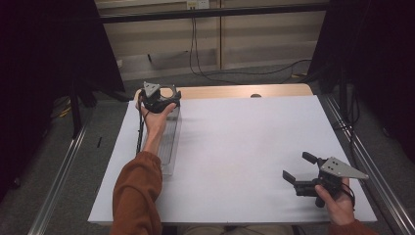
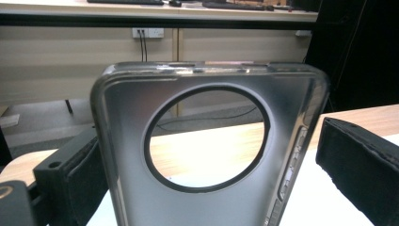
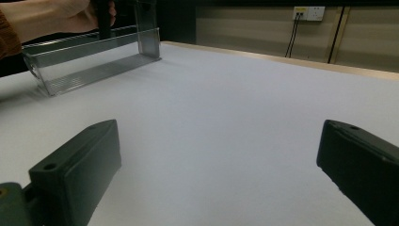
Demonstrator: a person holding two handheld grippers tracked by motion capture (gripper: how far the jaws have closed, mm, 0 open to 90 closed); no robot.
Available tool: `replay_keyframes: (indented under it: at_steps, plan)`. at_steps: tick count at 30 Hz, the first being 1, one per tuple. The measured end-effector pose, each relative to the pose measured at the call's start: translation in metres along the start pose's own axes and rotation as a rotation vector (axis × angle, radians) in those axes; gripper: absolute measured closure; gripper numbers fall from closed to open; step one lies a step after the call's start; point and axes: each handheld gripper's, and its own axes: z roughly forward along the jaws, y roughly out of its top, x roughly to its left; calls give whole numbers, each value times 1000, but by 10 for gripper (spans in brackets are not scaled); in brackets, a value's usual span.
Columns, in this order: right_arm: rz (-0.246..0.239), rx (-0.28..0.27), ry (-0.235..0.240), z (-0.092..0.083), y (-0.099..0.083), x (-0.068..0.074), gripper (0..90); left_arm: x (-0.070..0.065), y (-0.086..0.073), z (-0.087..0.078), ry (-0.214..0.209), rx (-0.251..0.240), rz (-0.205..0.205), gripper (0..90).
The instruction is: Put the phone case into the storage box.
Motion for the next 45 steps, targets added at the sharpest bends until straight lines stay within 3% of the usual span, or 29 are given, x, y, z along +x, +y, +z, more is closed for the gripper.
replay_keyframes:
  at_steps: [3,6,8,11,20,21,29,34,39,43,45]
  plan:
    - [0,1,1,0,0,0,0,2,0,-3,-4,-8,7,20]
    - [0,0,1,0,0,0,0,2,1,-7,-6,0,-15,20]
    - [3,0,-1,0,0,0,0,2,1,-10,-18,-19,-40,20]
    - [3,0,-1,0,0,1,0,2,-1,-15,-18,-27,-3,18]
    - [3,-1,-4,1,0,1,0,11,-5,-25,9,-14,-4,18]
    - [2,-1,-5,1,0,1,0,12,-6,-26,6,-19,-21,18]
    - [-3,4,-1,1,0,1,0,15,-6,-35,-4,-31,-17,19]
    - [-2,3,-4,1,0,1,0,16,-10,-42,-59,-53,-48,18]
    - [4,1,-6,1,0,1,0,15,-8,-50,-60,-63,-22,18]
    - [-2,-7,-13,1,-1,0,0,15,-7,-55,-86,-87,-51,18]
    - [1,-8,-15,1,-2,0,0,13,-6,-59,-103,-102,-18,18]
